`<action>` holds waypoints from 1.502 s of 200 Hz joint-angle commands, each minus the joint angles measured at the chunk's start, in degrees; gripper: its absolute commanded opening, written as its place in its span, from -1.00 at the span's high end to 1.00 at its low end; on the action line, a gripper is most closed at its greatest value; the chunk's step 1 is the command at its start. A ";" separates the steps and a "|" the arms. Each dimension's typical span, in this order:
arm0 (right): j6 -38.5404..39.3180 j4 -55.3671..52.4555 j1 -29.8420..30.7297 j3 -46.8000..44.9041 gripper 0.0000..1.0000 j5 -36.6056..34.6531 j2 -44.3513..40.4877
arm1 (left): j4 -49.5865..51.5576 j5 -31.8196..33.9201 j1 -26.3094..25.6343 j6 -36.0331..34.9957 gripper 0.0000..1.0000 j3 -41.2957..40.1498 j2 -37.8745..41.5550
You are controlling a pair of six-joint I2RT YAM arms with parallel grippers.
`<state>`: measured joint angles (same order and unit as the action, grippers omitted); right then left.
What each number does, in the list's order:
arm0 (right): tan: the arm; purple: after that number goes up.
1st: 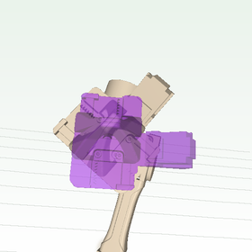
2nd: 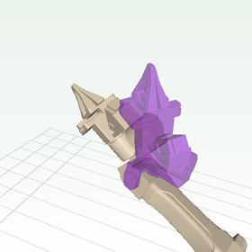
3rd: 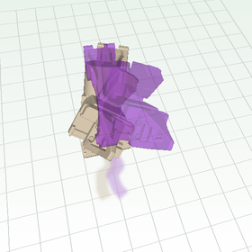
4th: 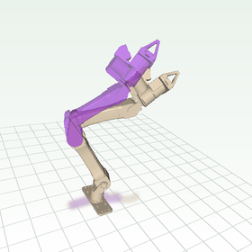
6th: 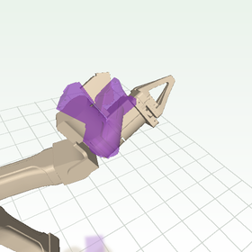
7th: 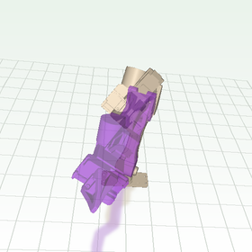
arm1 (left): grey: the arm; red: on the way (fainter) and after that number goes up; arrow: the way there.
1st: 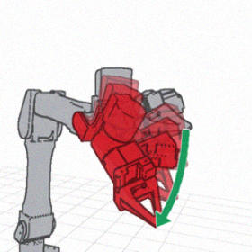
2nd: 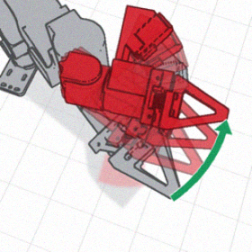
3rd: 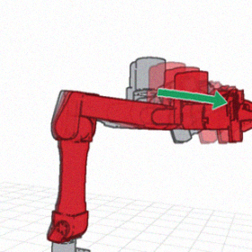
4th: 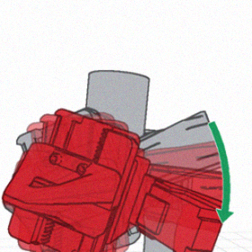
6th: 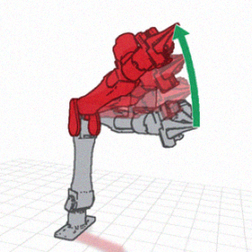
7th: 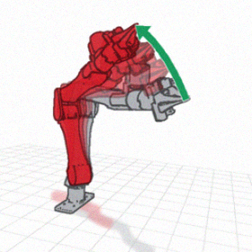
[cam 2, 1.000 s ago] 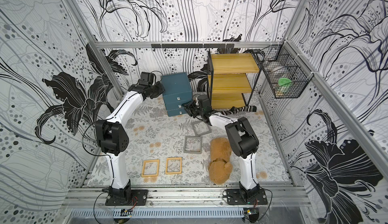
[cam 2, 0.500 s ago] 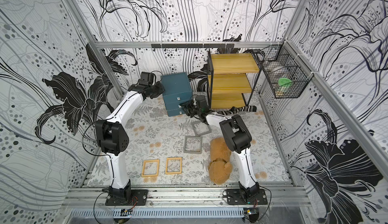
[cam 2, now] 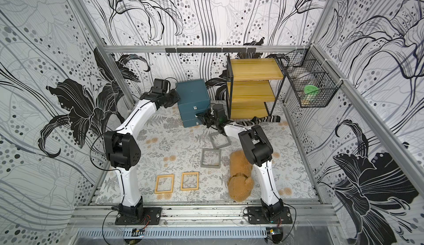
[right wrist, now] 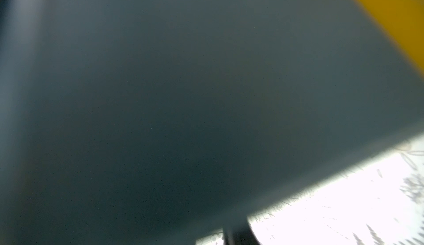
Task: Place the brooch boxes into the drawer by color
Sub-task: Open the drawer in the storage box.
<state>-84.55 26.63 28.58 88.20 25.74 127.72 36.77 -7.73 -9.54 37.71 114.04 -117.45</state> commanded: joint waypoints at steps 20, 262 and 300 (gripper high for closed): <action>-1.57 1.47 0.48 0.55 0.98 -0.55 0.62 | 3.56 -1.07 -0.03 -0.18 0.46 -1.29 -1.12; -1.65 -12.85 2.48 -26.00 1.00 1.66 -23.39 | 3.22 -0.50 -0.02 0.43 0.47 0.31 -2.00; -0.81 -14.82 2.55 -27.03 1.00 1.27 -24.62 | 3.13 -0.54 -0.06 0.68 0.47 0.31 -2.01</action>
<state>-86.41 16.45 30.85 62.50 26.55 105.23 36.95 -7.75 -9.58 37.87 114.19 -117.47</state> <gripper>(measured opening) 0.060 0.269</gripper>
